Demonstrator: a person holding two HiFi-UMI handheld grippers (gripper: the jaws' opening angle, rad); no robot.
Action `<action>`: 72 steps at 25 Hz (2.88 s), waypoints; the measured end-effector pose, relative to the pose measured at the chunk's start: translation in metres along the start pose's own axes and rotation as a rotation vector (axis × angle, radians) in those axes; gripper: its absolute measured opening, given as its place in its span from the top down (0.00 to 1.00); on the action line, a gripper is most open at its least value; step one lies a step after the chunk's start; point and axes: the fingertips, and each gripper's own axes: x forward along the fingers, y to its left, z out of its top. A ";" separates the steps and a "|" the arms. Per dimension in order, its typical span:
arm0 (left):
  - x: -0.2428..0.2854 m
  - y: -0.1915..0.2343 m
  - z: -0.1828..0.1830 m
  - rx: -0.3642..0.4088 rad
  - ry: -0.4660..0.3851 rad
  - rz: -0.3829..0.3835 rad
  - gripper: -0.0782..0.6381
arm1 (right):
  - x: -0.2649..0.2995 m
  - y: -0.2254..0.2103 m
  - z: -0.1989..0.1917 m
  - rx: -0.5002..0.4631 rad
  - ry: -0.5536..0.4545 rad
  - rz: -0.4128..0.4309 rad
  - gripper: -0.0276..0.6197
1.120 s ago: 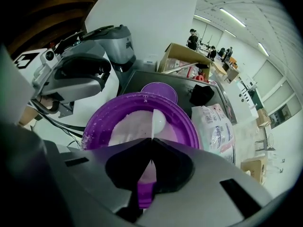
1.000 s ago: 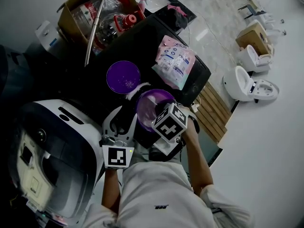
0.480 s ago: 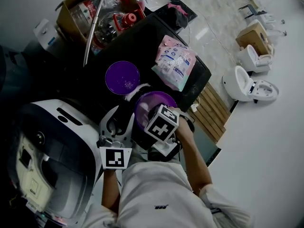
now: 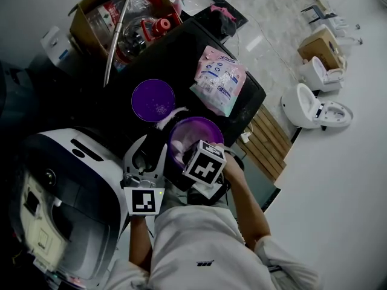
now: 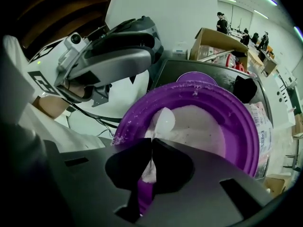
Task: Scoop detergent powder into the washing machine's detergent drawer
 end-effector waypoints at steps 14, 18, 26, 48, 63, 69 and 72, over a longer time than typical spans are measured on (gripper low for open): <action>-0.001 -0.009 0.005 0.022 -0.012 -0.001 0.63 | -0.032 0.023 -0.010 0.025 -0.162 0.128 0.94; 0.001 -0.013 0.007 0.040 -0.007 -0.009 0.63 | -0.042 0.028 -0.013 0.075 -0.238 0.189 0.94; 0.001 -0.025 0.009 0.058 0.004 -0.029 0.63 | -0.051 0.031 -0.024 0.204 -0.380 0.262 0.95; -0.021 -0.071 0.009 0.087 -0.010 -0.123 0.63 | -0.061 0.028 -0.043 0.505 -0.670 0.209 0.95; -0.042 -0.095 0.011 0.092 -0.024 -0.133 0.64 | -0.066 0.038 -0.055 0.616 -0.810 0.204 0.95; -0.045 -0.110 0.015 0.087 -0.007 -0.079 0.64 | -0.076 0.039 -0.068 0.564 -0.816 0.240 0.95; -0.047 -0.119 0.017 0.081 0.005 -0.031 0.64 | -0.080 0.037 -0.077 0.532 -0.814 0.276 0.95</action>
